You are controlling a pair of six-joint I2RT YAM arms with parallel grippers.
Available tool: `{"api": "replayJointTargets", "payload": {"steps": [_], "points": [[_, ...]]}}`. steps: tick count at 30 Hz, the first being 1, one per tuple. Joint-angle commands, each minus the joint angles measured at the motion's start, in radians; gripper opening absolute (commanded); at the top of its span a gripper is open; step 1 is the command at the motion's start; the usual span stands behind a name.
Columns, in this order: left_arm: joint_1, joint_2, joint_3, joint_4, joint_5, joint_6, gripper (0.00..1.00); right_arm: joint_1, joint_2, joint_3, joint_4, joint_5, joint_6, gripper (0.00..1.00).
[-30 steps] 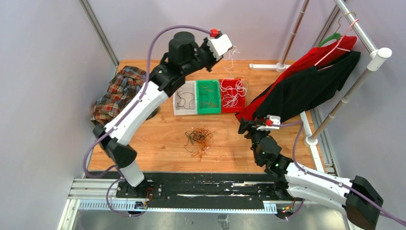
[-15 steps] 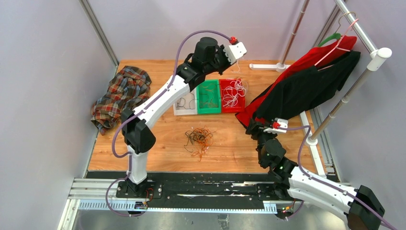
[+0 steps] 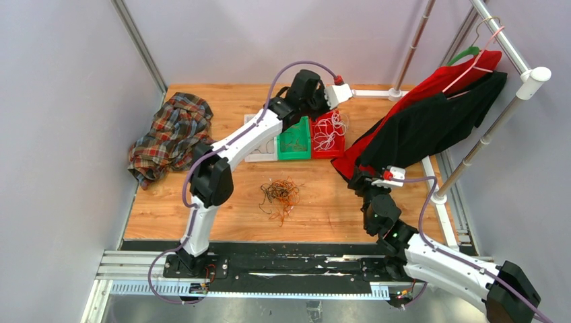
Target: Untangle the cables
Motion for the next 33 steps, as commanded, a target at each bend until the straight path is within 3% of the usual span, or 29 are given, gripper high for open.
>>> {"api": "replayJointTargets", "payload": {"steps": [1, 18, 21, 27, 33], "points": [[-0.023, 0.058, -0.012, -0.082, 0.009, 0.06, 0.0, -0.024, 0.015, -0.008, 0.008, 0.027, -0.006, 0.65], [-0.059, 0.257, 0.065, -0.159, 0.014, 0.024, 0.04, -0.041, 0.055, -0.017, 0.024, -0.01, -0.02, 0.65], [-0.053, 0.245, 0.127, -0.209, 0.031, 0.006, 0.33, -0.042, 0.05, -0.014, 0.024, -0.026, -0.027, 0.65], [-0.044, 0.133, 0.193, -0.357, 0.09, 0.012, 0.78, -0.043, 0.032, 0.005, 0.006, -0.06, -0.044, 0.65], [-0.039, -0.005, 0.145, -0.46, 0.046, 0.036, 0.97, -0.043, 0.026, 0.03, -0.021, -0.086, -0.057, 0.65]]}}
